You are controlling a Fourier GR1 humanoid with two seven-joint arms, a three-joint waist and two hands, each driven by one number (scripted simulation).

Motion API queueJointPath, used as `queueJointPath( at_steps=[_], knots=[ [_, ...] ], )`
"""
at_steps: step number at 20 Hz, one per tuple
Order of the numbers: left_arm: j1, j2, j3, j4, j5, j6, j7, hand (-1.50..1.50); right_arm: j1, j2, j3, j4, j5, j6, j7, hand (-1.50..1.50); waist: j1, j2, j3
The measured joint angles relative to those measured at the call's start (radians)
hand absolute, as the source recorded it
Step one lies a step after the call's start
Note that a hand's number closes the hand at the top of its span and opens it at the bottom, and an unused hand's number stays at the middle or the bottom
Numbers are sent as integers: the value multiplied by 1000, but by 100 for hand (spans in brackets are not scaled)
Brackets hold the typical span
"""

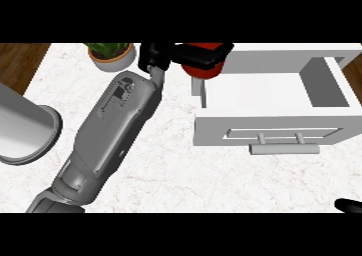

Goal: Pick up the can, place it into the drawer and close the drawer

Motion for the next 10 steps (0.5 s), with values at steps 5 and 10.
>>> queueJointPath(
  at_steps=[5, 10],
  knots=[
    [-137, -2, -18, 61, 12, 48, 73, 150, -19, -9, -10, 10, -7, -3, 4, -150, -7, 2, 0],
    [-278, -2, -7, 205, 39, 68, 71, 150, -24, -10, -10, 11, -16, 2, -5, -150, -23, 6, 1]
  ],
)
